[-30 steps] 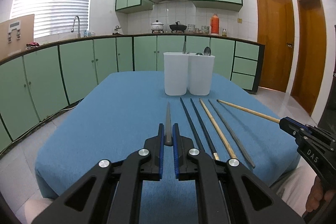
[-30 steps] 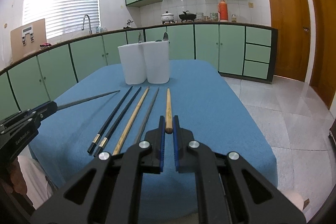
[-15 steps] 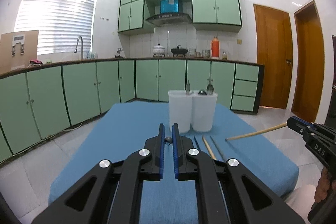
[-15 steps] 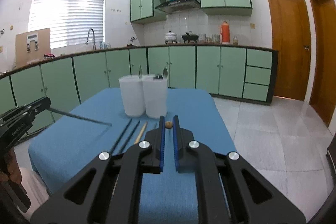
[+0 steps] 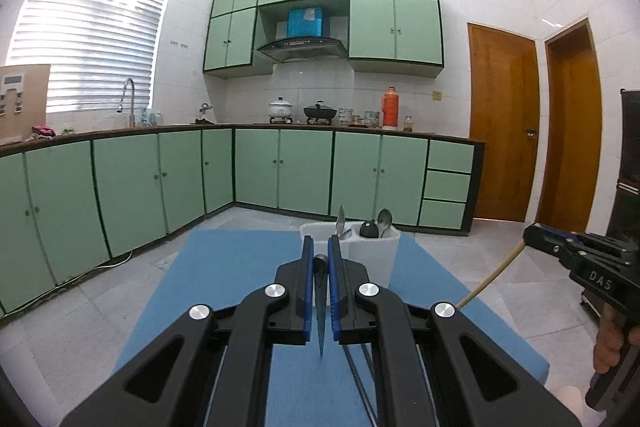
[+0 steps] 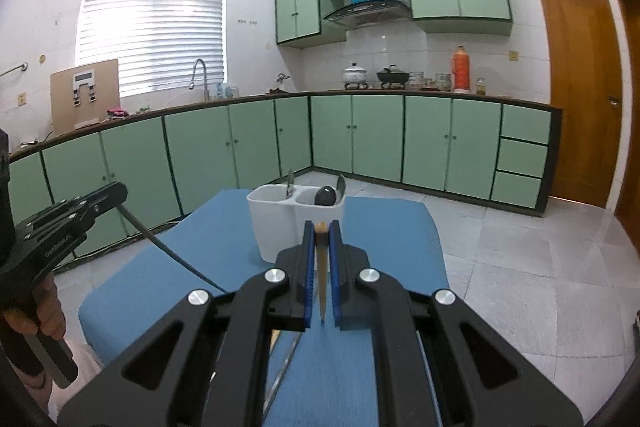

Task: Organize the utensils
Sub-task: 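Lift the grey chopstick toward the white holder with the left tool while the right lifts its chopstick, then drop the grey chopstick into the white holder with the left tool while the right drops the wooden one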

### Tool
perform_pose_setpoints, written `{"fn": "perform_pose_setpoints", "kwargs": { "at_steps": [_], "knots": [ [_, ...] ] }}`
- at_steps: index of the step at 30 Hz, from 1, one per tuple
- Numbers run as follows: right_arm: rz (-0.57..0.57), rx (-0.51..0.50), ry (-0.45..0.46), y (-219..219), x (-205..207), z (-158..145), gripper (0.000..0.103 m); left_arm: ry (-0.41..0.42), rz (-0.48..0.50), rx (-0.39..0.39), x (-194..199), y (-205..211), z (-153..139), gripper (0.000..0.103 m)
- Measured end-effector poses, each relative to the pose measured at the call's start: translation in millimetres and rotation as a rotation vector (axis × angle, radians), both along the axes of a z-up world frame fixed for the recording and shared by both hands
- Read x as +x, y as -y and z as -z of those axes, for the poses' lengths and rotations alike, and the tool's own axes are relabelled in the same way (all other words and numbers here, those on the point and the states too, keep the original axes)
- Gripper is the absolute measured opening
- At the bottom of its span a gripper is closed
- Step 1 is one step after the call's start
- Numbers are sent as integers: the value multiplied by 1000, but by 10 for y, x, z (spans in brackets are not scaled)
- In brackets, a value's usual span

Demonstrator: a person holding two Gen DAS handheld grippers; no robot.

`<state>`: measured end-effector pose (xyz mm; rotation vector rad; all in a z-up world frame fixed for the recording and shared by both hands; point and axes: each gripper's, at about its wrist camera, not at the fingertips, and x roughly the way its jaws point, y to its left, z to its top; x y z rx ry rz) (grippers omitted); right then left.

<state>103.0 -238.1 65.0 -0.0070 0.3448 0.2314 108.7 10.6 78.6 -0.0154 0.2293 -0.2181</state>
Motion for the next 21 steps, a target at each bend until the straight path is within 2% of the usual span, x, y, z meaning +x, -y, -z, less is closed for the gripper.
{"fn": "perform_pose_setpoints", "kwargs": {
  "at_steps": [14, 21],
  "knots": [
    [-88, -58, 4, -31, 327, -447, 6, -6, 64, -4, 262, 9, -327, 7],
    [-93, -37, 80, 45, 468, -898, 6, 65, 65, -26, 352, 8, -613, 7]
  ]
}}
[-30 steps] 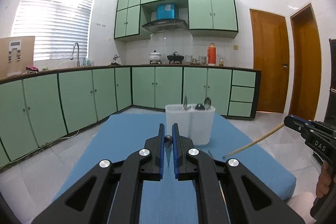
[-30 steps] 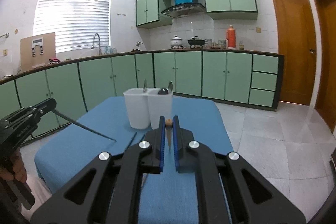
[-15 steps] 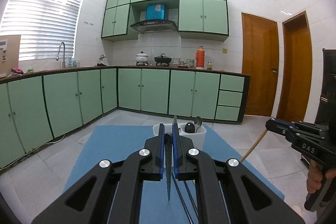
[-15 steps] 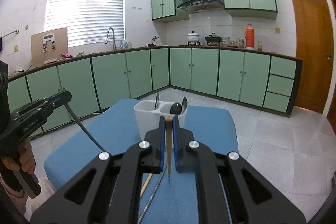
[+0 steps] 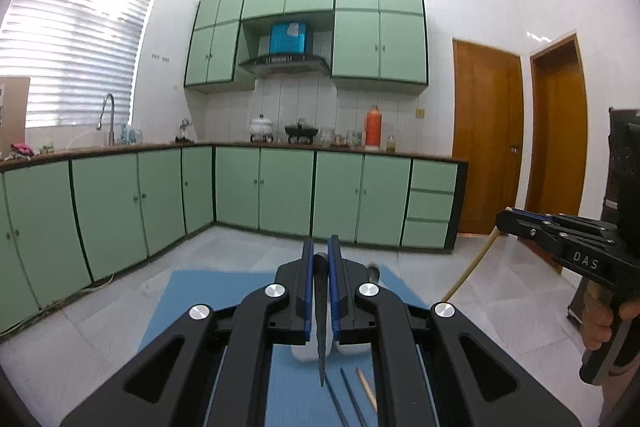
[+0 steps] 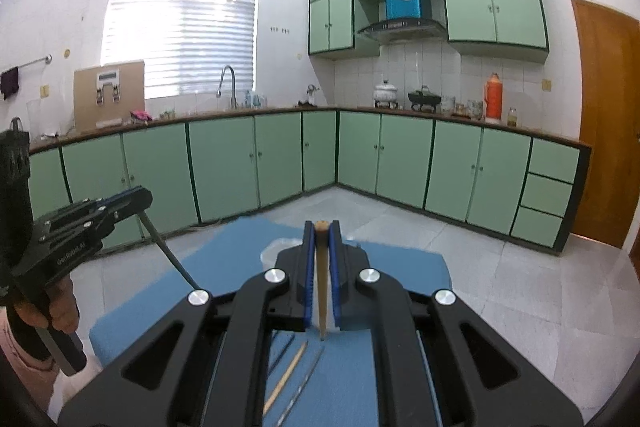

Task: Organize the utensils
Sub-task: 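Drop the grey chopstick into the white holder with the left tool while the right drops the wooden one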

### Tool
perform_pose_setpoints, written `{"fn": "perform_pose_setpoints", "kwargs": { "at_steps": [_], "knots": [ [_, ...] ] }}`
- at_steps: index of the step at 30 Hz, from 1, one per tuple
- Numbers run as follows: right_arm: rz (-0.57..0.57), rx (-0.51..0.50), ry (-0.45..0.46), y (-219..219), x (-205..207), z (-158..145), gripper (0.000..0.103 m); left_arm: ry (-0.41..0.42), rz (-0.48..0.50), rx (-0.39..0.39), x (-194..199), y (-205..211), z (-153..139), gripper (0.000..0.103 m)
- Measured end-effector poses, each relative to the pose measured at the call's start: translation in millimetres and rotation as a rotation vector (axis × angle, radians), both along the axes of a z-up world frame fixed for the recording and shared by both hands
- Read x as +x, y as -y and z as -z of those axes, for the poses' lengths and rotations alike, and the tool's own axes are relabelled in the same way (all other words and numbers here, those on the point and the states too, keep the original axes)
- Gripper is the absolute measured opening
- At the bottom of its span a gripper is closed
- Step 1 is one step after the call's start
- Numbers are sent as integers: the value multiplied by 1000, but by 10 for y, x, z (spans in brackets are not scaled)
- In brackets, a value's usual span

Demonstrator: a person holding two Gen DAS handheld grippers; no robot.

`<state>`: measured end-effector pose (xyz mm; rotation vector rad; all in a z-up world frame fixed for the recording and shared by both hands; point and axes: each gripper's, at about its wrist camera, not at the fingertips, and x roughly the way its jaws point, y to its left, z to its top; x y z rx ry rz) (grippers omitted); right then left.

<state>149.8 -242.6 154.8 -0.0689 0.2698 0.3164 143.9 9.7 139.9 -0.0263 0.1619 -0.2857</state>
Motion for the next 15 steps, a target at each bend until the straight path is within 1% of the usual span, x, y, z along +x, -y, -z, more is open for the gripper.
{"fn": "perform_pose_setpoints", "kwargs": {
  "at_steps": [5, 9, 12, 15],
  "knots": [
    [-4, 17, 47, 8, 191, -263, 6, 107, -2, -22, 76, 48, -358, 7],
    [-1, 24, 62, -15, 450, -400, 6, 176, -16, -24, 234, 151, -551, 7],
    [5, 27, 54, -55, 675, -389, 6, 193, -34, -18, 442, 226, -572, 7],
    [10, 33, 34, -79, 900, -319, 6, 170, -46, -22, 723, 274, -503, 7]
  ]
}}
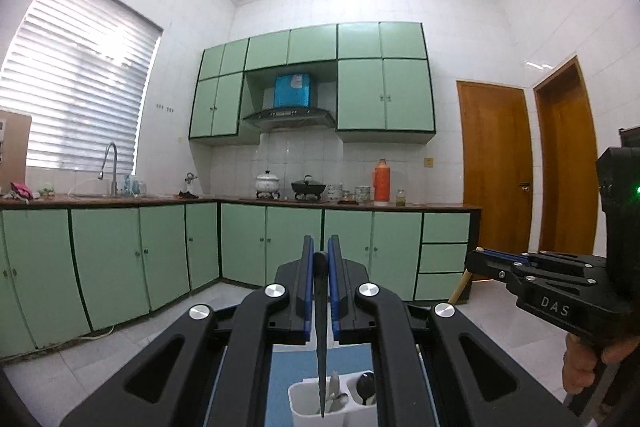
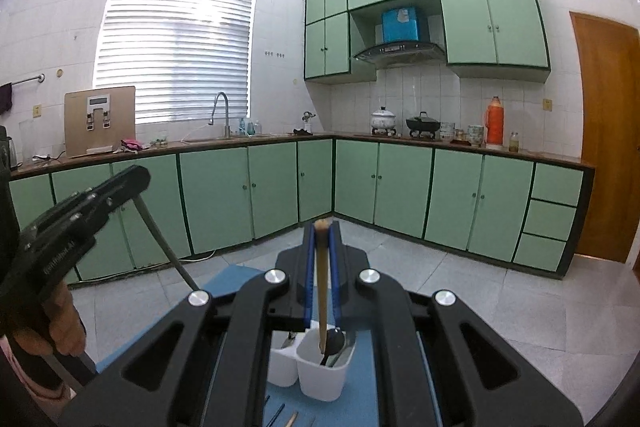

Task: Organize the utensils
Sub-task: 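Drop the grey chopstick into the white holder with the left tool while the right drops the wooden one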

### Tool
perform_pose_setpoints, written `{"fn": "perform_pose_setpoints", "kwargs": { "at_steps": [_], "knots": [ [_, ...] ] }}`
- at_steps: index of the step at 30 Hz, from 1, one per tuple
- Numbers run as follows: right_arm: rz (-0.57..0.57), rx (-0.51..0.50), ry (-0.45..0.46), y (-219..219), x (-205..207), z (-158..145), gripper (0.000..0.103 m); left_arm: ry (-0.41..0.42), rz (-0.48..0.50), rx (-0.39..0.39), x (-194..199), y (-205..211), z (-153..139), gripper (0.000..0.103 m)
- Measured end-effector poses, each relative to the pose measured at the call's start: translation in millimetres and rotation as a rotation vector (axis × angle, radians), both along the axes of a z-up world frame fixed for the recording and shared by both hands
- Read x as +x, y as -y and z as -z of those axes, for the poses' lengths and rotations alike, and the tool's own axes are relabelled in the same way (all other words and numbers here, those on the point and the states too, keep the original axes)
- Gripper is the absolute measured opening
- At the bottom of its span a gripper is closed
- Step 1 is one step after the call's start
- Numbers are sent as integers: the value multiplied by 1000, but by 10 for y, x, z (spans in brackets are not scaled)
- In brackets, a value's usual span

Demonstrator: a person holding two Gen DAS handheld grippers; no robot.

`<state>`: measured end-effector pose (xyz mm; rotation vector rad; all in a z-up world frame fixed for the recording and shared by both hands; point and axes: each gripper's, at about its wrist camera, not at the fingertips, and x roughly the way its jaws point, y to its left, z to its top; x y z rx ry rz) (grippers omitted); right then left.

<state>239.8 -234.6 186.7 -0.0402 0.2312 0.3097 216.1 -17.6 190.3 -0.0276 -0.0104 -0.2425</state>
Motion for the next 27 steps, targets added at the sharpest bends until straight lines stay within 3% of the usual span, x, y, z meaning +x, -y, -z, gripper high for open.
{"fn": "perform_pose_setpoints", "kwargs": {
  "at_steps": [12, 27],
  "knots": [
    [-5, 7, -99, -145, 574, 481, 6, -87, -29, 7, 888, 83, 398, 7],
    [7, 61, -210, -111, 850, 977, 7, -223, -18, 36, 1190, 51, 907, 7]
  ]
}}
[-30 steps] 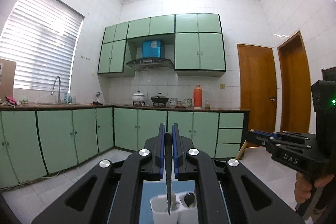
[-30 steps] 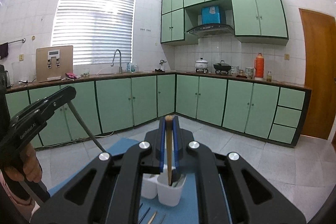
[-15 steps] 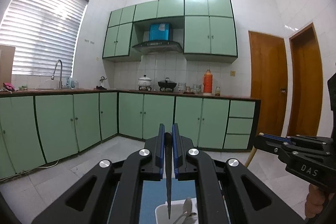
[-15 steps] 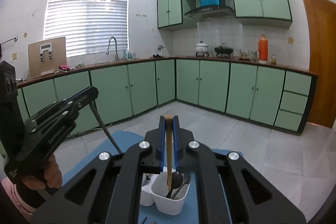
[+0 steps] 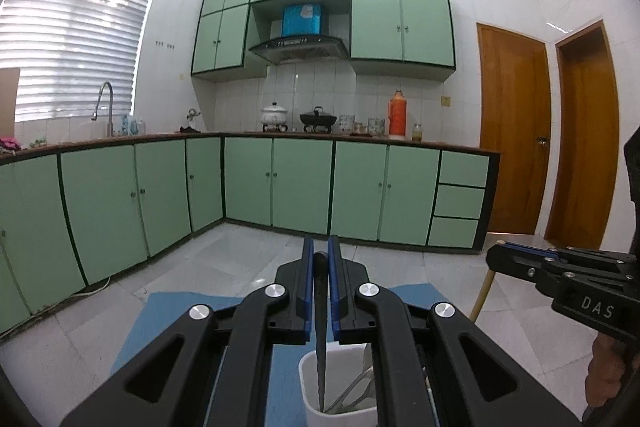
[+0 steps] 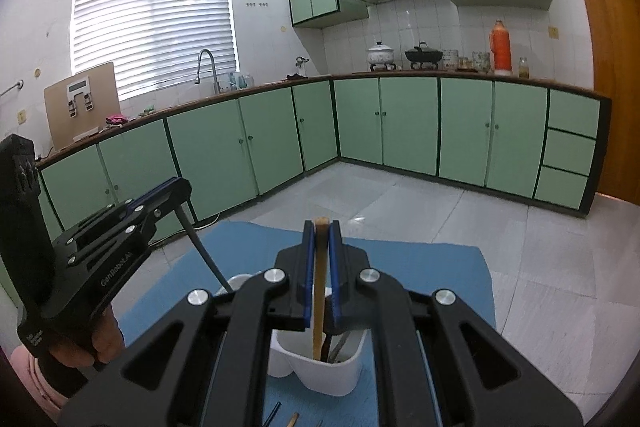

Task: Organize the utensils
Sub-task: 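Drop the grey chopstick into the white holder with the left tool while the right drops the wooden one, then move both open tools back over the remaining chopsticks on the table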

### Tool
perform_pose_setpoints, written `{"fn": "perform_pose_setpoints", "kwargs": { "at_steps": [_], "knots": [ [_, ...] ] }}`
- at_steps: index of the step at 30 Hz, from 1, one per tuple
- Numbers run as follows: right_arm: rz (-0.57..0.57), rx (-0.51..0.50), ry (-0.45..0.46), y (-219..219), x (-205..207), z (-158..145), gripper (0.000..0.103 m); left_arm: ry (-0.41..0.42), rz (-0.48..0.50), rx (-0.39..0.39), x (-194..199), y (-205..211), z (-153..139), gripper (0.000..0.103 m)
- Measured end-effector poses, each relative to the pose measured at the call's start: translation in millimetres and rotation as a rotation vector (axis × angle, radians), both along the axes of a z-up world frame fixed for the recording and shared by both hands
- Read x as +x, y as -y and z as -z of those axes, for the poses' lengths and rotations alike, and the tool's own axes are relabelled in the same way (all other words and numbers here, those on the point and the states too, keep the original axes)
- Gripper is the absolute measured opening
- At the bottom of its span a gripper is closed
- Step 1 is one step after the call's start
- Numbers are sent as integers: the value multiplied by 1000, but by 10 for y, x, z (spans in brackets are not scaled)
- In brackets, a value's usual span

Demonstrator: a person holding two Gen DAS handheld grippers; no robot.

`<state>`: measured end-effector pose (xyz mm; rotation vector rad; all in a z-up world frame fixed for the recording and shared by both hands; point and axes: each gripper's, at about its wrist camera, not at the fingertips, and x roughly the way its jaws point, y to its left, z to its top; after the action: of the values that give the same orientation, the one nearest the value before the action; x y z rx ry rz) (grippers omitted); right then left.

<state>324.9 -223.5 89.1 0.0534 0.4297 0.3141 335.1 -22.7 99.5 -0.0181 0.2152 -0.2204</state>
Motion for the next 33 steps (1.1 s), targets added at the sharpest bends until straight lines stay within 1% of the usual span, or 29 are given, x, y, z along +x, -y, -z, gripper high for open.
{"fn": "perform_pose_setpoints", "kwargs": {
  "at_steps": [3, 5, 7, 8, 10, 11, 12, 13, 14, 16, 17, 18, 23, 25, 29, 31, 33],
  "knots": [
    [21, 10, -2, 59, -16, 27, 8, -18, -7, -10, 5, -59, 48, 8],
    [38, 14, -2, 105, -42, 47, 9, -22, -9, -16, -13, -90, 55, 17],
    [55, 12, -5, 154, -54, 71, 12, -20, -12, -22, -19, -110, 44, 38],
    [62, 12, -6, 177, -60, 88, 14, -16, -13, -26, -40, -121, 44, 42],
    [79, 13, -6, 219, -85, 112, 23, -11, -16, -25, -75, -130, 49, 48],
    [89, 14, -2, 237, -106, 122, 32, -9, -18, -25, -89, -140, 53, 50],
    [94, 15, 3, 251, -128, 131, 37, -8, -21, -27, -98, -149, 55, 56],
    [99, 14, 6, 262, -144, 136, 38, -4, -30, -32, -115, -174, 58, 62],
    [102, 14, 9, 277, -157, 136, 40, -2, -37, -36, -125, -190, 54, 64],
    [115, 18, 18, 302, -185, 132, 46, -1, -43, -43, -137, -220, 54, 66],
    [124, 18, 24, 319, -195, 128, 51, -2, -47, -47, -142, -236, 57, 67],
    [133, 16, 31, 328, -217, 123, 53, -1, -51, -51, -148, -258, 53, 68],
    [141, 7, 47, 347, -354, 116, 57, 11, -63, -61, -294, -336, 39, 72],
    [135, -1, 55, 330, -468, 149, 60, 11, -68, -57, -403, -352, 57, 77],
    [142, -28, 66, 291, -766, 296, 66, -10, -66, -40, -681, -360, 186, 82],
    [146, -42, 65, 272, -949, 422, 70, -24, -56, -30, -835, -355, 284, 88],
    [147, -43, 61, 256, -1149, 559, 78, -42, -49, -14, -1028, -345, 441, 91]
  ]
}}
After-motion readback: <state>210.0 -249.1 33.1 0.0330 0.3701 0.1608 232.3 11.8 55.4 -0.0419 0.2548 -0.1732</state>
